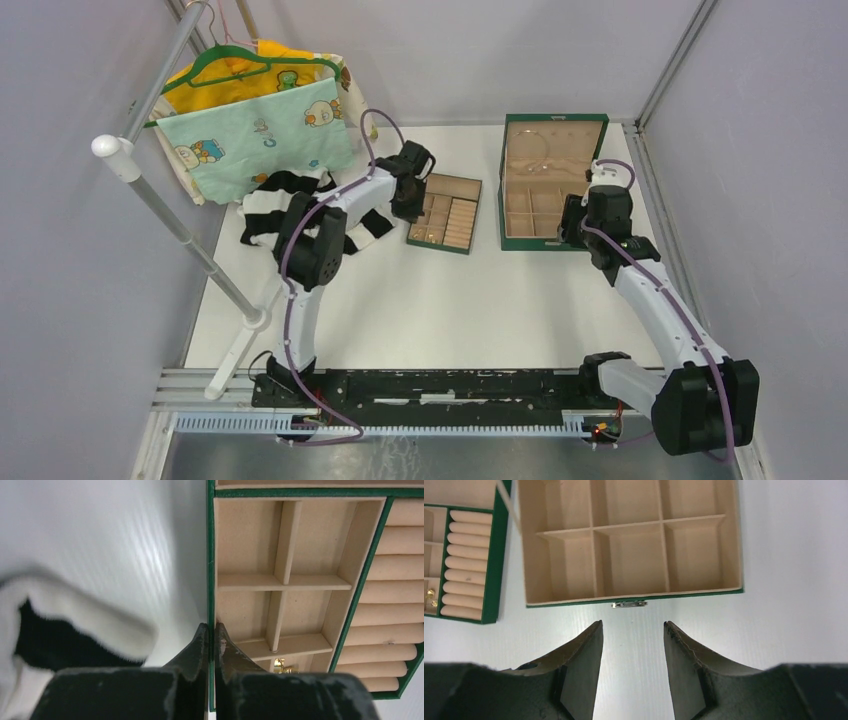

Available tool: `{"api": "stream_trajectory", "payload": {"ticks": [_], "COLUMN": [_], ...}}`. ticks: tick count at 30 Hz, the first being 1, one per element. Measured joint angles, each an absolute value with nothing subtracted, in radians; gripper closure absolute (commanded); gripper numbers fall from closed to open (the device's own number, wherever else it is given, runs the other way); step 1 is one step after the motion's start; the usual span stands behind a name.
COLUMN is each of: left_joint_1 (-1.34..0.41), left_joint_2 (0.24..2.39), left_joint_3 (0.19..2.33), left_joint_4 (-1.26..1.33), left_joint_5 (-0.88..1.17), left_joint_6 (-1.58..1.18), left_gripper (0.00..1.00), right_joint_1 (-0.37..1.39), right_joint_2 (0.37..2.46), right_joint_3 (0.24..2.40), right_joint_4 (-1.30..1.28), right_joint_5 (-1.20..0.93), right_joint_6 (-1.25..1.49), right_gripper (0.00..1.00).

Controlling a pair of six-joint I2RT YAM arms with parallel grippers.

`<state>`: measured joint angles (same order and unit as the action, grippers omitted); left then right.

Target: Organize the mixed jewelry

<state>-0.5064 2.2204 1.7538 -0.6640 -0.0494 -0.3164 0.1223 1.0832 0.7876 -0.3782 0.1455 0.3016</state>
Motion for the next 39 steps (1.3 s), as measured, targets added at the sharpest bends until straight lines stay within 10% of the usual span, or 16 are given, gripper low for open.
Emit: {"api": "stream_trajectory", "payload": {"ticks": [13, 23, 39], "left_joint_1": [-0.700, -0.767, -0.490], "left_joint_2": [1.748, 1.755, 1.599], "left_joint_3": [1.202, 1.177, 1.198], "left_joint_4": [-0.661, -0.663, -0.670], "left_joint_5": [-0.041, -0.086, -0.005], "left_joint_6": [-0.162, -0.145, -0.180], "left_gripper": [0.98, 0.51, 0.52], "right_joint_1": [0.423, 0.504, 0.520], "right_joint_2": [1.244, 1.560, 1.745], "right_joint_3": [0.844, 1.014, 1.039], "right_joint_4": [-0.313, -0.327, -0.345], "right_joint_5": [-0.109, -0.159, -0.121], "right_joint_6": [0.090, -0.046, -0.111], "right_gripper": [0.35, 0.35, 0.54]}}
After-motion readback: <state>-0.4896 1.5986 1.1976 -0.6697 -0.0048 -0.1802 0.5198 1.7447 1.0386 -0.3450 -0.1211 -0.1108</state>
